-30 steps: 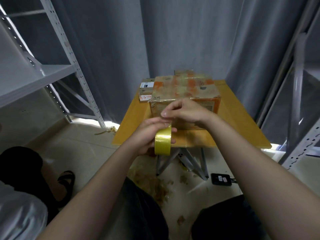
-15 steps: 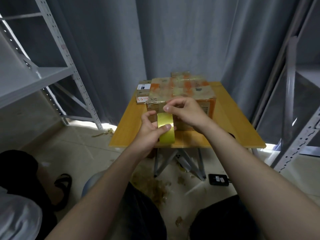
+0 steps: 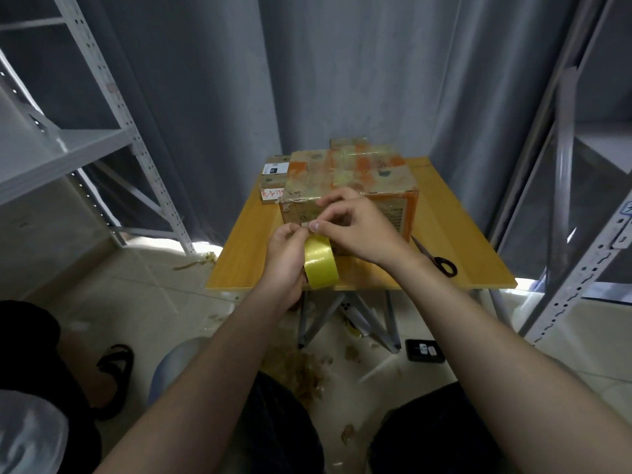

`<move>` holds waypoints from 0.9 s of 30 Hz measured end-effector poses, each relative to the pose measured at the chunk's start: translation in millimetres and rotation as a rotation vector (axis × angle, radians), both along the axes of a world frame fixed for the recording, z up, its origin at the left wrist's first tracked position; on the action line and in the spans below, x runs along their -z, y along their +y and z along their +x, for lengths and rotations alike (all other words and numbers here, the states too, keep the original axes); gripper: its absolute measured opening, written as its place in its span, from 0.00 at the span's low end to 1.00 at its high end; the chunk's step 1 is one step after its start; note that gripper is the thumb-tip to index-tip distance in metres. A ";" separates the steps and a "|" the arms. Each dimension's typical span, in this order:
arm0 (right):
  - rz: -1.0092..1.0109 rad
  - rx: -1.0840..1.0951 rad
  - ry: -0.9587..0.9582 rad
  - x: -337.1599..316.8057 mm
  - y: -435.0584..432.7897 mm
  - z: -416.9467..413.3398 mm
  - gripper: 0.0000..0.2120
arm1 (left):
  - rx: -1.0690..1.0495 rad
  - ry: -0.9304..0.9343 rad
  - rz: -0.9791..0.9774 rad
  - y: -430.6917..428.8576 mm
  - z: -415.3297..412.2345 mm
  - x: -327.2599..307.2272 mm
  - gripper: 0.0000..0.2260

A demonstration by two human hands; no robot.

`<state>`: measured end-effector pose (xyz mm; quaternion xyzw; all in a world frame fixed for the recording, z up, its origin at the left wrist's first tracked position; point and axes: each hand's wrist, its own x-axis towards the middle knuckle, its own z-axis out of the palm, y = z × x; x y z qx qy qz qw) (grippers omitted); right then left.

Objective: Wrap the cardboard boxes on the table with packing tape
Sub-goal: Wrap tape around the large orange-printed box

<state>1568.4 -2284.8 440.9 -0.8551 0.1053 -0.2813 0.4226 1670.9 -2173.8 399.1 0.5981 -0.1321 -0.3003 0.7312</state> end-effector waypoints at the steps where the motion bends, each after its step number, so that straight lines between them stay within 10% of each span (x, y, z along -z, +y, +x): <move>1: -0.078 0.032 0.020 -1.1 0.3 -1.4 0.03 | -0.012 0.008 0.021 -0.5 0.8 2.2 0.07; 11: -0.533 0.292 0.071 -8.2 4.9 -6.7 0.14 | 0.042 -0.110 -0.017 0.3 -10.2 1.1 0.09; 20: -0.039 0.358 0.141 -16.2 -1.1 -4.5 0.36 | 0.017 -0.473 -0.171 9.3 -27.0 -5.1 0.10; 27: 0.399 0.294 0.070 -33.7 -14.7 -20.0 0.23 | -0.036 -0.621 -0.085 -18.4 -33.0 -35.1 0.12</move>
